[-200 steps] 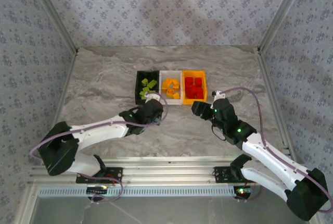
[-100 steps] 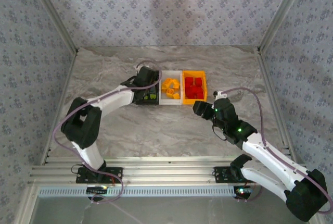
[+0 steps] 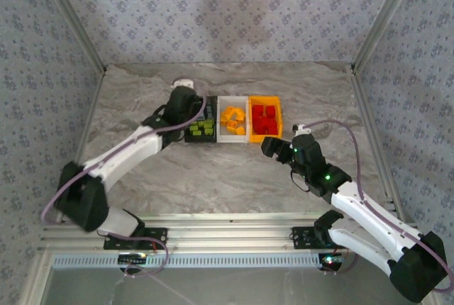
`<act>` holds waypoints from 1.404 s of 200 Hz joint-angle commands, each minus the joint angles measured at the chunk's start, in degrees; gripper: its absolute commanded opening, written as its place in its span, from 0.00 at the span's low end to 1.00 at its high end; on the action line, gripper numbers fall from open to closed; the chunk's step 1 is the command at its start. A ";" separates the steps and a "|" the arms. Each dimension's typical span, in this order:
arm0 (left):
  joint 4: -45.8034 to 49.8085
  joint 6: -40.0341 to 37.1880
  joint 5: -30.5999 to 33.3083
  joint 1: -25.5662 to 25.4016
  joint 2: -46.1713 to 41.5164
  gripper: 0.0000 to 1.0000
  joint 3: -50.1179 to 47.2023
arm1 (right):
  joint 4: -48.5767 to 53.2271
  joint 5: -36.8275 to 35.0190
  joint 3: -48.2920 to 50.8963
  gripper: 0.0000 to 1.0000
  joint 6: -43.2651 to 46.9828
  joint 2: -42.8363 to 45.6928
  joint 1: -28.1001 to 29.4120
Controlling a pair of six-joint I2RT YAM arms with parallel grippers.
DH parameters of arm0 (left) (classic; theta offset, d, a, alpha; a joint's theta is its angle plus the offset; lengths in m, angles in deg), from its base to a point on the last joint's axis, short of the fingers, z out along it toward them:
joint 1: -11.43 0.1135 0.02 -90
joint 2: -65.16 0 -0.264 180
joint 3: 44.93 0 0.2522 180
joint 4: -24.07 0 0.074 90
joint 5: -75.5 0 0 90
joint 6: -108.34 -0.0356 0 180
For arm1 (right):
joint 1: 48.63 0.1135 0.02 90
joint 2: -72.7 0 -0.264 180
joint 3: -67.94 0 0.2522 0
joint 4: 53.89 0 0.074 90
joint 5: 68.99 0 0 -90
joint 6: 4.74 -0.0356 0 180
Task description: Sort the legos into containers by color
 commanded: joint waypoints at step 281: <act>-54.54 -24.13 -5.26 33.94 8.44 1.00 -37.80 | -15.60 -11.29 7.70 1.00 18.02 0.32 -12.15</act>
